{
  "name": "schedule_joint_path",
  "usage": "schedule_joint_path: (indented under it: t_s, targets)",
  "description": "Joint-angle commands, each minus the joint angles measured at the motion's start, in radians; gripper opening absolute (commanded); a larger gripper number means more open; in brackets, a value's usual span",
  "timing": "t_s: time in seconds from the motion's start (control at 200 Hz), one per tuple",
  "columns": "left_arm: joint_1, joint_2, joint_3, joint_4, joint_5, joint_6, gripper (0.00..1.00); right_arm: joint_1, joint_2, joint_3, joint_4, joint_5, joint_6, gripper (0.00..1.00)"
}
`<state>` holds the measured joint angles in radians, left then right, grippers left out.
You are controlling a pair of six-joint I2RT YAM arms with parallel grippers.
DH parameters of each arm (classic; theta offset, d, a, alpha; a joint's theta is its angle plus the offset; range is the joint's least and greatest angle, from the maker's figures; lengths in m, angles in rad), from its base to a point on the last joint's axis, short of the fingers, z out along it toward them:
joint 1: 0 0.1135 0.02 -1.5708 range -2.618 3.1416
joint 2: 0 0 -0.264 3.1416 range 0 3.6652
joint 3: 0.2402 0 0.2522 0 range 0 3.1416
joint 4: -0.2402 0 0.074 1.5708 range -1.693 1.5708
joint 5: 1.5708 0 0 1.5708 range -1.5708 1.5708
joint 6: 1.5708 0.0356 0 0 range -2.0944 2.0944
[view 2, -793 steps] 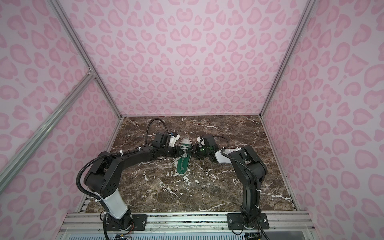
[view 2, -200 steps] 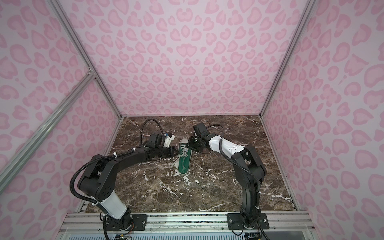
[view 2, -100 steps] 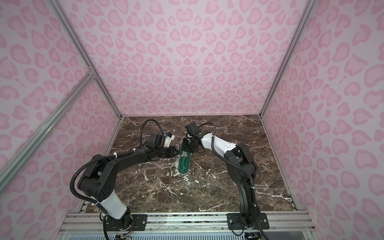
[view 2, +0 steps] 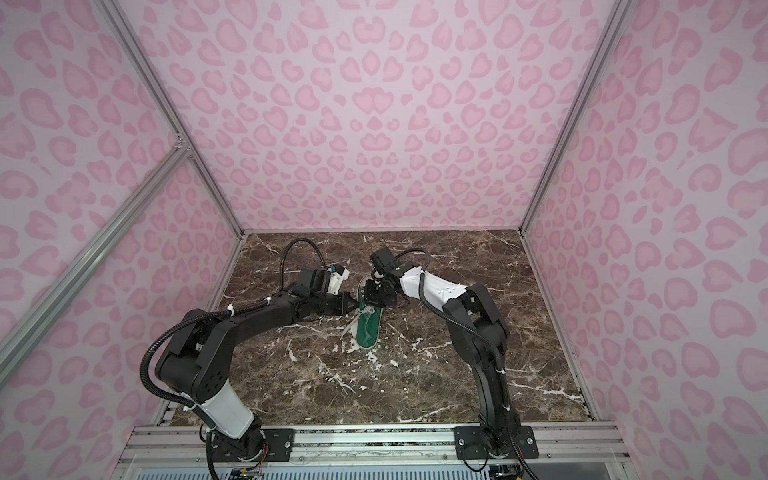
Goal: Tie the shoes
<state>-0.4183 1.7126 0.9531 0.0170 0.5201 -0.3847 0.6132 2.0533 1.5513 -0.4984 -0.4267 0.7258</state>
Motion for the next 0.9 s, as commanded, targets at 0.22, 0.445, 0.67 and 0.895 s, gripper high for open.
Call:
schedule_joint_path:
  t_s: [0.22,0.445,0.67,0.895]
  targets:
    - [0.000,0.033,0.048,0.013,0.008,-0.001,0.03,-0.048,-0.048,-0.094,0.160,-0.018,0.096,0.01]
    - [0.001,0.051,0.089,-0.005,0.012,0.003,0.03,-0.071,-0.015,-0.120,0.253,-0.078,0.145,0.03]
    - [0.001,0.051,0.088,-0.011,0.016,0.004,0.03,-0.084,-0.028,-0.140,0.273,-0.097,0.141,0.29]
    - [0.001,0.061,0.100,-0.013,0.017,0.007,0.03,-0.128,-0.163,-0.252,0.274,-0.098,0.106,0.36]
